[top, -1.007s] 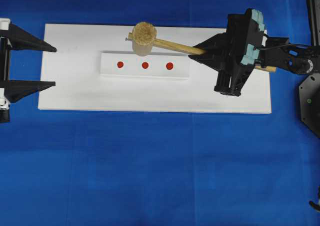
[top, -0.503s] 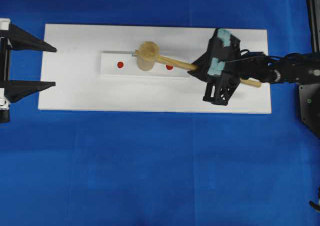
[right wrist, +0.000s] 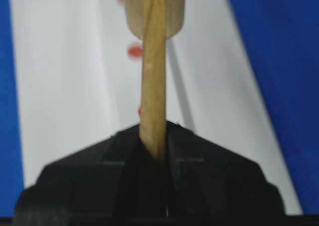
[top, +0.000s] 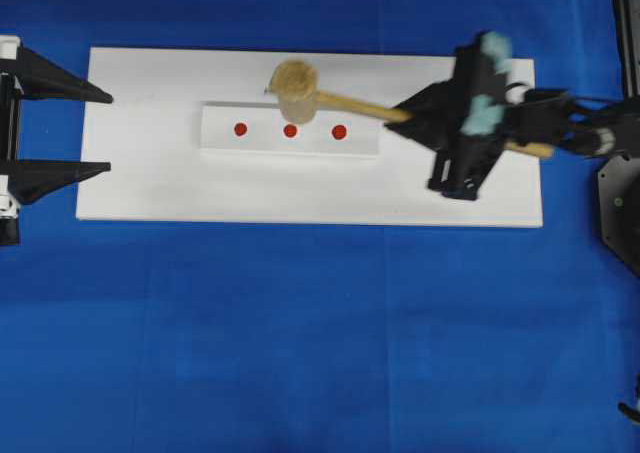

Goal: Hit the mark with a hammer.

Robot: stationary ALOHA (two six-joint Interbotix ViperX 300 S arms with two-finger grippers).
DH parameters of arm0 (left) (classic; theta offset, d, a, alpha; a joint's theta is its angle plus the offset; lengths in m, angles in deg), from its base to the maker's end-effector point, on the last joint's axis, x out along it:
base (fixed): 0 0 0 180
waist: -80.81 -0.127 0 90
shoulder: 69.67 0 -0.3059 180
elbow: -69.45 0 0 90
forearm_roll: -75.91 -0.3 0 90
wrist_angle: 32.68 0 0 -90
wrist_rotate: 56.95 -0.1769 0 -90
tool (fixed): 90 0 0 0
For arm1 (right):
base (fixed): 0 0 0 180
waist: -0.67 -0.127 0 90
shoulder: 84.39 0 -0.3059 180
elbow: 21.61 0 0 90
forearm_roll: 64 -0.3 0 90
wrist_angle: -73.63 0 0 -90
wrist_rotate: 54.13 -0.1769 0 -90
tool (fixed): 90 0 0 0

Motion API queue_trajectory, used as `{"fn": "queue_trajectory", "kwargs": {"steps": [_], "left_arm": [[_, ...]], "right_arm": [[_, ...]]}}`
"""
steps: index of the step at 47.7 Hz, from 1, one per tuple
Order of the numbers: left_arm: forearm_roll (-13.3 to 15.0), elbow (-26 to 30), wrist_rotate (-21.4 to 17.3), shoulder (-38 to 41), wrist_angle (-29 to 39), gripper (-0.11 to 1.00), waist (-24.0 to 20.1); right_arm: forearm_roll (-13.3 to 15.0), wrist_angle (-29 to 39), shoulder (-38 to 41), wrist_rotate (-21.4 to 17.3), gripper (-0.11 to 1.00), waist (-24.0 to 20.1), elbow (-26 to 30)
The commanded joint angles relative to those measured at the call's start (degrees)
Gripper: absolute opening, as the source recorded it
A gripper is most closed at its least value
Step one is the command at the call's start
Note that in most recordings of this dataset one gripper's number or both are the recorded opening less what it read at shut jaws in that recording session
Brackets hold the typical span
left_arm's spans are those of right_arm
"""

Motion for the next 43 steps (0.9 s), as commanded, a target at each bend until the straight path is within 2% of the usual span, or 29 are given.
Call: {"fn": "queue_trajectory", "kwargs": {"steps": [1, 12, 23, 27, 34, 40, 43], "left_arm": [[0.0, 0.6, 0.1, 0.3, -0.4, 0.86, -0.2], [0.0, 0.6, 0.1, 0.3, -0.4, 0.86, -0.3], [0.0, 0.6, 0.1, 0.3, -0.4, 0.86, -0.2], [0.0, 0.6, 0.1, 0.2, -0.4, 0.86, -0.2], [0.0, 0.7, 0.1, 0.3, -0.6, 0.86, -0.2], [0.0, 0.7, 0.1, 0.2, -0.6, 0.86, -0.3], [0.0, 0.6, 0.2, 0.2, -0.6, 0.86, -0.3]], "right_arm": [[0.4, 0.4, -5.5, 0.2, 0.02, -0.2, -0.8], [0.3, 2.3, -12.5, -0.2, 0.02, -0.1, -4.0], [0.3, 2.8, -11.0, -0.1, 0.02, -0.1, -5.6], [0.2, 2.5, -9.3, -0.1, 0.02, -0.1, -6.9], [-1.3, 1.3, -0.5, -0.6, 0.02, -0.2, -9.1], [-2.9, 1.2, 6.2, -0.6, 0.02, -0.2, -8.6], [-3.0, 1.3, 6.7, -0.6, 0.02, -0.2, -8.1]]}}
